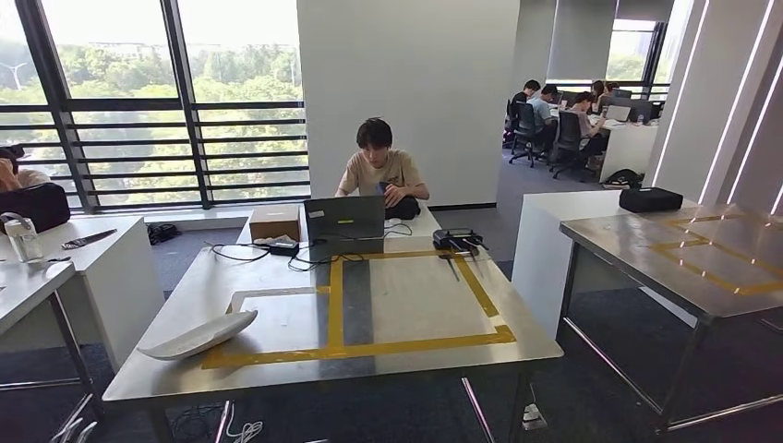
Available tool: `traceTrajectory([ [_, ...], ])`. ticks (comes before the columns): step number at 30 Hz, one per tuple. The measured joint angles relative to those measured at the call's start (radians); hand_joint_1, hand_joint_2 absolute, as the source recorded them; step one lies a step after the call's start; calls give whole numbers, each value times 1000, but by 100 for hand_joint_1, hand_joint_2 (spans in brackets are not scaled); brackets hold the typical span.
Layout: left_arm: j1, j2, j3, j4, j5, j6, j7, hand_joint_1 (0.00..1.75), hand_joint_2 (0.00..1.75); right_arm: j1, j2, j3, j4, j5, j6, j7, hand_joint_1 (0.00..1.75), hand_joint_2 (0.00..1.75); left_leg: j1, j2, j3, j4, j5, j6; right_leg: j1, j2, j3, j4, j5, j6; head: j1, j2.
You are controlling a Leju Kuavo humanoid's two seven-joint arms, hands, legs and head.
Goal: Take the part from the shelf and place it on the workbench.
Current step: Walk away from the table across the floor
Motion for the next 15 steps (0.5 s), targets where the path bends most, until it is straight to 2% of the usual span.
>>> traceTrajectory([
  [1, -9, -3, 24, 76, 23, -12, -2, 0, 0, -1, 0, 0, 0, 2, 0, 0, 0, 0, -1, 2, -18, 2, 14, -1, 0, 0, -2, 52, -12, 0, 0, 0],
  [2, -15, -7, 47, 145, 47, -32, 1, 0, 0, -1, 0, 0, 0, 3, 0, 0, 0, 0, -1, 3, -36, 5, 26, -3, 0, 1, 9, 79, 0, 0, 0, 0],
  [3, -18, -13, 70, 210, 69, -56, 12, 0, 0, -1, 0, -1, 0, 4, 1, 0, 0, 0, 0, 5, -56, 9, 38, -6, 0, 1, 36, 71, 27, 0, 0, 0],
  [4, -18, -20, 92, 272, 90, -81, 30, 0, 0, -1, -1, -1, 0, 5, 2, 0, 0, 0, 2, 6, -74, 15, 48, -10, 0, 1, 82, 25, 54, -1, 1, 0],
  [5, -15, -28, 112, 324, 110, -106, 55, 0, 0, -2, -1, -1, 0, 6, 5, 0, 0, 0, 2, 7, -90, 21, 56, -15, 0, 2, 137, -46, 56, -2, 2, 0],
  [6, -9, -35, 134, 373, 131, -135, 89, 0, 0, -4, -1, -1, -1, 7, 7, 0, 0, 0, 3, 7, -101, 26, 65, -21, 2, 5, 190, -120, 45, -6, 2, 0],
  [7, 0, -44, 156, 415, 154, -163, 129, 0, 0, -4, -2, -1, -1, 9, 10, -1, 0, 0, 3, 8, -106, 28, 72, -27, 5, 7, 227, -178, 29, -11, 2, 0],
  [8, 12, -53, 180, 453, 178, -189, 175, 0, 0, -4, -3, -1, -1, 10, 12, -1, 0, 0, 3, 10, -106, 27, 80, -33, 8, 10, 244, -210, 13, -18, 1, 0],
  [10, 45, -73, 232, 522, 221, -230, 289, 0, 0, -2, -7, -1, -1, 15, 17, -2, 0, 0, 4, 11, -104, 21, 94, -45, 10, 10, 239, -222, 23, -34, -1, 0],
  [11, 68, -84, 258, 553, 241, -242, 346, 0, 0, -2, -10, -1, -1, 19, 19, -2, 0, 0, 5, 9, -108, 26, 83, -51, 8, 9, 232, -223, 33, -44, -1, 0],
  [12, 92, -95, 283, 579, 261, -250, 397, 0, 0, -2, -12, -1, -1, 22, 20, -2, 0, 0, 7, 5, -117, 45, 54, -56, 6, 8, 222, -225, 44, -52, -3, 0],
  [13, 114, -108, 309, 601, 284, -254, 435, 0, 0, -2, -15, -2, -1, 24, 20, -2, 0, 0, 8, 2, -131, 84, 7, -60, 5, 6, 210, -227, 56, -58, -5, 0],
  [15, 145, -140, 361, 636, 329, -255, 478, 0, 0, -1, -21, -2, -1, 25, 21, -2, 0, 0, 9, -2, -161, 208, -93, -66, 8, 2, 182, -225, 79, -62, -9, 0],
])
